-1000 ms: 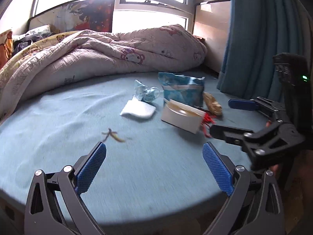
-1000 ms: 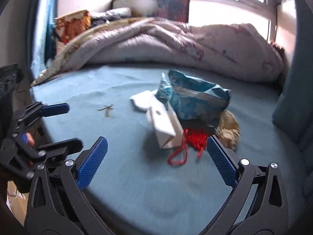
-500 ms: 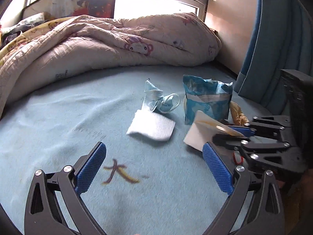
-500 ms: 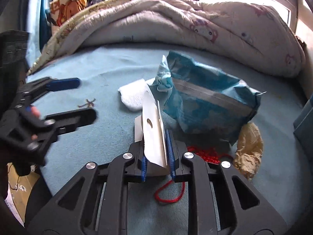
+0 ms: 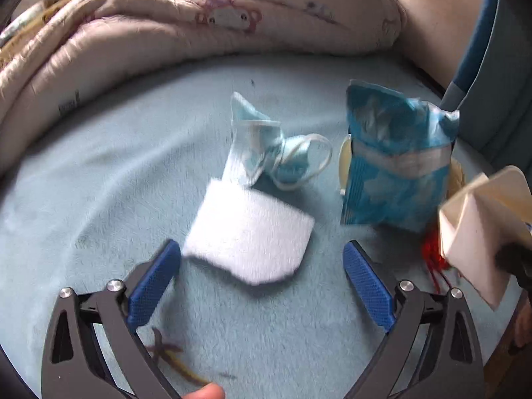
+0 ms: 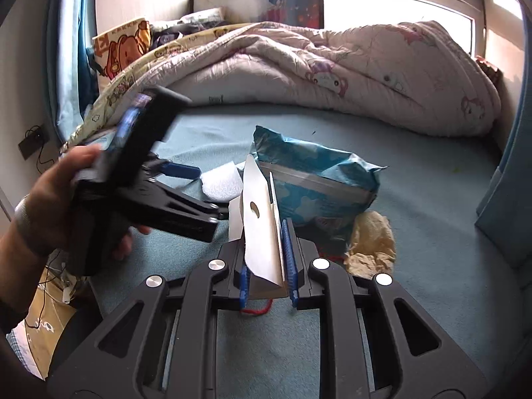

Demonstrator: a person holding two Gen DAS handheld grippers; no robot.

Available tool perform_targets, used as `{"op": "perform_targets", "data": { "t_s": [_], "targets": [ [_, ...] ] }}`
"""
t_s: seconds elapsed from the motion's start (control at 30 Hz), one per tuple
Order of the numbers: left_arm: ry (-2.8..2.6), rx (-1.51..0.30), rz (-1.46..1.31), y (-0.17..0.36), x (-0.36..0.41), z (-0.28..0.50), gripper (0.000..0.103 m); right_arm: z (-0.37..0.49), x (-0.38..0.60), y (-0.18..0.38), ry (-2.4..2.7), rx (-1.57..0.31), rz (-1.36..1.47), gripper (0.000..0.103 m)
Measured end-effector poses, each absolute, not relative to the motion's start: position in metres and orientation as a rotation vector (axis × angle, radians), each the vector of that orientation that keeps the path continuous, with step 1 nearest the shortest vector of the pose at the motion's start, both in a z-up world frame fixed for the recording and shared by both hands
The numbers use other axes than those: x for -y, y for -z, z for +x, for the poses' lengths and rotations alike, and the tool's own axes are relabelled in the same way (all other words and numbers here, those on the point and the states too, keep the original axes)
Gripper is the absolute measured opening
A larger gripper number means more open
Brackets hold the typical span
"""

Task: Collect trash
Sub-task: 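Grasp the white foam block with the left tool while the right tool grasps the paper box, then carry the foam block and paper box down over the wastebasket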

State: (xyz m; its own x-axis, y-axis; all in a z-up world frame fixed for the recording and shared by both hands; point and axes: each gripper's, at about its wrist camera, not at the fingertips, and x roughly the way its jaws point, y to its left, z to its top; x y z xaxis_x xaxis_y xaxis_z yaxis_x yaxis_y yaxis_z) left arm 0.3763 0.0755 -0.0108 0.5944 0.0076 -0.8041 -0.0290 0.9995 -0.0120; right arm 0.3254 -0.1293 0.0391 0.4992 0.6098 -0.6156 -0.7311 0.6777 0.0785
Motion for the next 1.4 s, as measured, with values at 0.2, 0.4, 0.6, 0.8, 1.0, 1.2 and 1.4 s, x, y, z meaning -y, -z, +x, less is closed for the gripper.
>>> {"op": "perform_targets", "data": {
  "t_s": [0.2,0.4,0.6,0.8,1.0,1.2,1.4],
  "targets": [
    [-0.026,-0.863,-0.04,0.001,-0.08,0.364,0.047,0.317,0.14,-0.037,-0.818,-0.662,-0.189,0.016],
    [-0.026,-0.807,-0.056,-0.009,-0.082,0.332,0.047,0.298,0.147,-0.04,-0.82,-0.655,-0.191,0.016],
    [-0.006,-0.767,-0.059,-0.018,-0.075,0.276,0.047,0.261,0.16,-0.043,-0.829,-0.639,-0.187,0.016],
    [0.02,-0.767,-0.044,-0.014,-0.059,0.21,0.047,0.209,0.177,-0.038,-0.829,-0.648,-0.188,0.016],
    [0.072,-0.753,-0.033,-0.009,-0.035,0.145,0.047,0.156,0.192,-0.025,-0.838,-0.656,-0.174,0.016],
    [0.116,-0.775,-0.04,0.018,-0.013,0.096,0.047,0.117,0.205,0.008,-0.811,-0.695,-0.186,0.016],
    [0.15,-0.804,-0.072,0.061,-0.001,0.062,0.048,0.09,0.219,0.058,-0.786,-0.73,-0.182,0.016]
  ]
}}
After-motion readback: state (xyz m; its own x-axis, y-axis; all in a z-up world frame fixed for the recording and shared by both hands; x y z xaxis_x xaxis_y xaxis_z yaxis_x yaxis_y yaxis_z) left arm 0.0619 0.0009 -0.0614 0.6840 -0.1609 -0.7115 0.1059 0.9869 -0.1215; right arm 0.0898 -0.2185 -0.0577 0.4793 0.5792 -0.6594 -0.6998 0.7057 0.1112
